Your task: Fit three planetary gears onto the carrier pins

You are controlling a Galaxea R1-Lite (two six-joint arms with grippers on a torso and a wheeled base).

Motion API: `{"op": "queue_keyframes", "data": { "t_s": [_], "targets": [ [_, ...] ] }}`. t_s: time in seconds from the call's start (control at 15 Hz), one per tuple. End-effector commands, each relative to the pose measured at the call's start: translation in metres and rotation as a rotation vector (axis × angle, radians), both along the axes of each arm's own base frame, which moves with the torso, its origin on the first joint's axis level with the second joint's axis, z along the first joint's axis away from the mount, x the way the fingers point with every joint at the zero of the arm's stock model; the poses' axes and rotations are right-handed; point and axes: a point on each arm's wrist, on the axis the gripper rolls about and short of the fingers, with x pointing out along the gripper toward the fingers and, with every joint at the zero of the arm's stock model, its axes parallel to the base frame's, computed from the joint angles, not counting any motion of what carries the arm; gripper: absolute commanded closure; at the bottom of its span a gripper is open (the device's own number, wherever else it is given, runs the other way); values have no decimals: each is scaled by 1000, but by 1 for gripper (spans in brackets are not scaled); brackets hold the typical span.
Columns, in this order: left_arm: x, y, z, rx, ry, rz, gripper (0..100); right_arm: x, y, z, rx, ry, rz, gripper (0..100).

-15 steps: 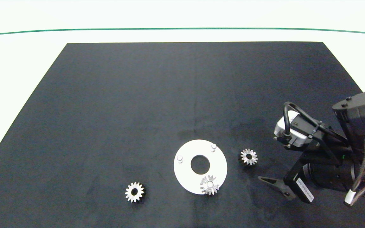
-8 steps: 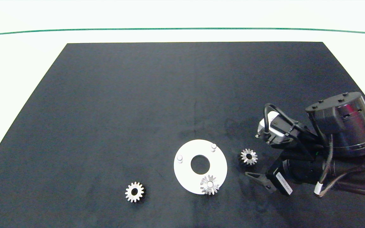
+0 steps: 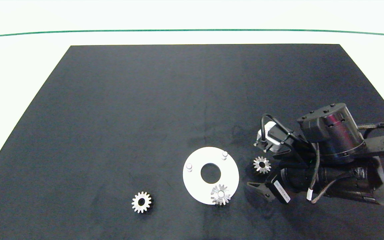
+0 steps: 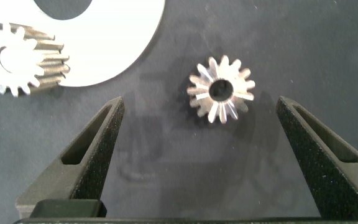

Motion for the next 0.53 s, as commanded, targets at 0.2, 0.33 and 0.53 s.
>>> {"op": "queue_keyframes", "data": {
  "t_s": [0.2,0.33,0.53],
  "targets": [
    [1,0,0,2,8,-1,0,11,7,-3,0,10,5,0],
    [1,0,0,2,7,-2,0,13,8,-6,-2,21,9,0],
    [1,0,0,1,7,-2,0,15,7,-7,1,29,6,3]
  ]
}}
